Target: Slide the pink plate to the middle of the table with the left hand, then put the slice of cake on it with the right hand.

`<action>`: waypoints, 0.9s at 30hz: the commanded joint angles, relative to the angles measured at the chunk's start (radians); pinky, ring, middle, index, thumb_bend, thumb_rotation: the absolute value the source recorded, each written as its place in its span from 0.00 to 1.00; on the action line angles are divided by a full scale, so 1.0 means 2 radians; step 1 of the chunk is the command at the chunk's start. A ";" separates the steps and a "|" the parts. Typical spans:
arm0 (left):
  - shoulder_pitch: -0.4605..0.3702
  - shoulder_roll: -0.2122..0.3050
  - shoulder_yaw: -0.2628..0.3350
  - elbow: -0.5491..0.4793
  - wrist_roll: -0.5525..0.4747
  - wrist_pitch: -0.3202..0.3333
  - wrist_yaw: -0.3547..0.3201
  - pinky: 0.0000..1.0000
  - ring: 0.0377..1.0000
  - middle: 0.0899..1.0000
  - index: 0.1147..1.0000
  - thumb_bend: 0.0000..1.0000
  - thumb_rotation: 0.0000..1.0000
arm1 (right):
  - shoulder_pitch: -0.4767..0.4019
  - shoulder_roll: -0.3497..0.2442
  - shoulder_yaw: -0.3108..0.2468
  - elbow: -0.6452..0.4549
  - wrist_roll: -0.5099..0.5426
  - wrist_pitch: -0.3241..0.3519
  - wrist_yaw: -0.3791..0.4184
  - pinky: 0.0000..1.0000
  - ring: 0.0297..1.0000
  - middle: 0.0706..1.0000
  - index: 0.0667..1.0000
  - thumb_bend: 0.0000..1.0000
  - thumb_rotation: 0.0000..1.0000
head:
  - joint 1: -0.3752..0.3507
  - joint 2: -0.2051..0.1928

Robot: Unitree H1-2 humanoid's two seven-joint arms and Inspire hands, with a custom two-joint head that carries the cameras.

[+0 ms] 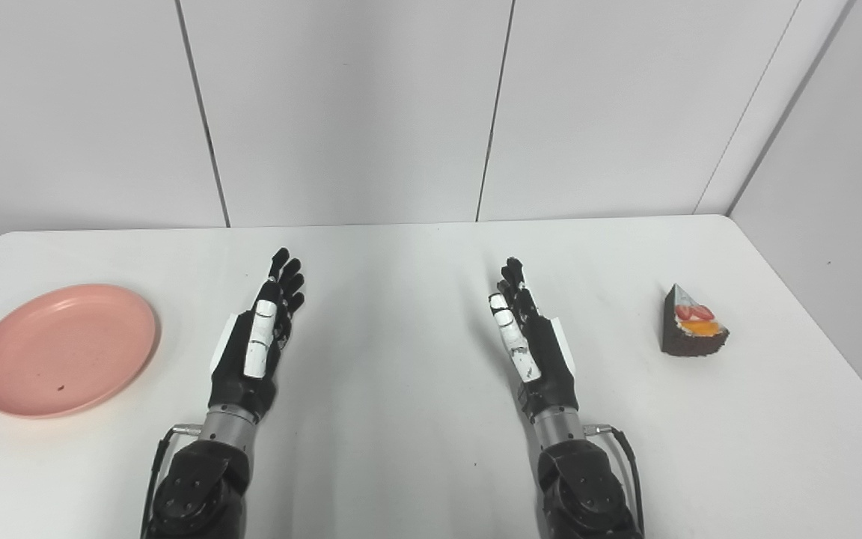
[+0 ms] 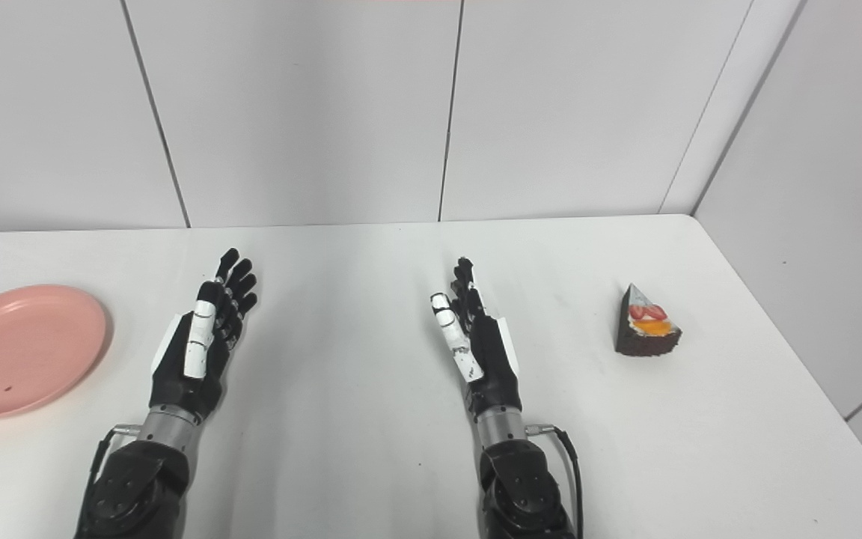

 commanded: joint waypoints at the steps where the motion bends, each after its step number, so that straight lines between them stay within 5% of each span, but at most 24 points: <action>1: 0.039 -0.002 0.001 0.033 0.000 -0.008 0.000 1.00 1.00 1.00 1.00 0.72 1.00 | -0.007 -0.002 -0.002 -0.004 0.003 -0.017 0.003 1.00 1.00 1.00 1.00 0.70 0.82 | 0.001 -0.001; 27: 0.040 -0.007 0.003 0.026 0.009 -0.003 0.003 1.00 1.00 1.00 1.00 0.71 1.00 | -0.003 -0.006 -0.003 -0.012 0.023 -0.019 0.011 1.00 1.00 1.00 1.00 0.64 0.78 | 0.016 0.006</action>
